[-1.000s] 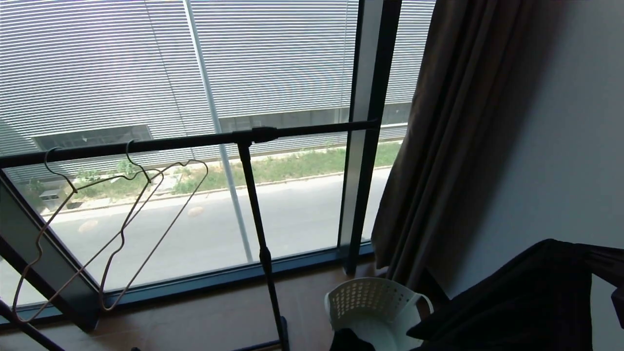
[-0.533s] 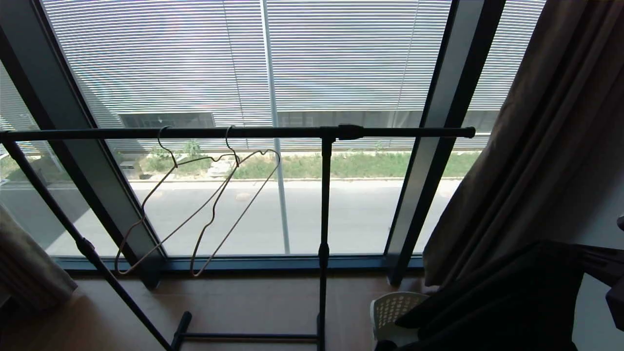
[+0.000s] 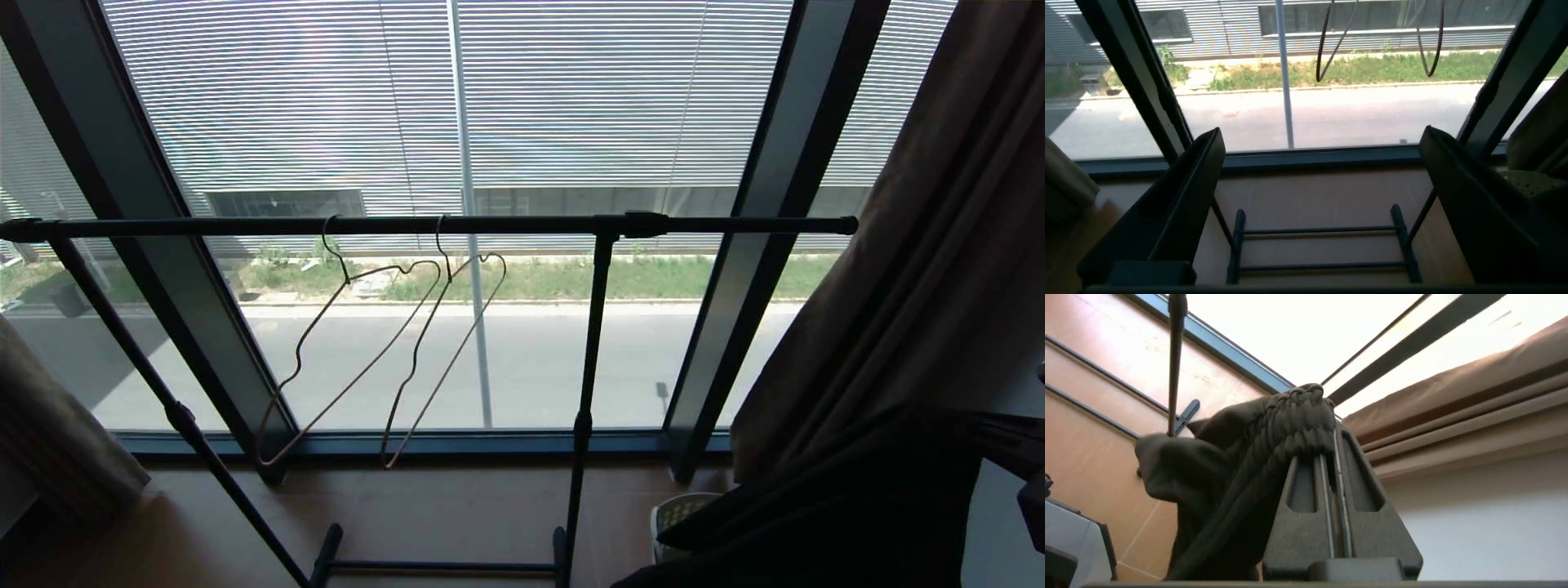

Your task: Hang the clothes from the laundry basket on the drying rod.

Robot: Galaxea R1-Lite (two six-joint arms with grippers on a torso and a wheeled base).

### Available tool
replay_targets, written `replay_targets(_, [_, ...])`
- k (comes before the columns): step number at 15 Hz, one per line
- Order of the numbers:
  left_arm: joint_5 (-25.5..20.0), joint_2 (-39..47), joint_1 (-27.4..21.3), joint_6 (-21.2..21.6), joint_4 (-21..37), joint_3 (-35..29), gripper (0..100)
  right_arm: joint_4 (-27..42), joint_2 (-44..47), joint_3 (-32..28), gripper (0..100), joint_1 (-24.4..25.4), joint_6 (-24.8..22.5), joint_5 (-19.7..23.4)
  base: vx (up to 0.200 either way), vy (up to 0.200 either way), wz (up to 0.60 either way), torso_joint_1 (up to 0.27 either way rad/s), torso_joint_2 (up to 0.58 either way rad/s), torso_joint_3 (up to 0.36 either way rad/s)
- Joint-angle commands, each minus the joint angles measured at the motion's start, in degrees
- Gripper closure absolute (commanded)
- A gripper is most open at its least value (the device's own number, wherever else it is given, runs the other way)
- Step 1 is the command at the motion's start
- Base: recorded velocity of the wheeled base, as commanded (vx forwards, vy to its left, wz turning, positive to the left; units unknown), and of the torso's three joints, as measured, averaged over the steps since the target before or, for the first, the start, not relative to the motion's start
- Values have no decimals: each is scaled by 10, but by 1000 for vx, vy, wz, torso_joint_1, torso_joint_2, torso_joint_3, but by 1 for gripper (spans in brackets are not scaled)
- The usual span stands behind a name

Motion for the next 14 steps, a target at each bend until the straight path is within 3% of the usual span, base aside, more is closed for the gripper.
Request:
replay_targets(1, [0,1,0,0,1,0,0,0,1,0,100,0,0,0,0,200,0,2,-2,-2])
replay_targets(10, [0,1,0,0,0,0,0,0,1,1,100,0,0,0,0,200,0,2,1,0])
replay_targets(14, [1,1,0,0,0,0,0,0,1,1,100,0,0,0,0,0,0,0,0,0])
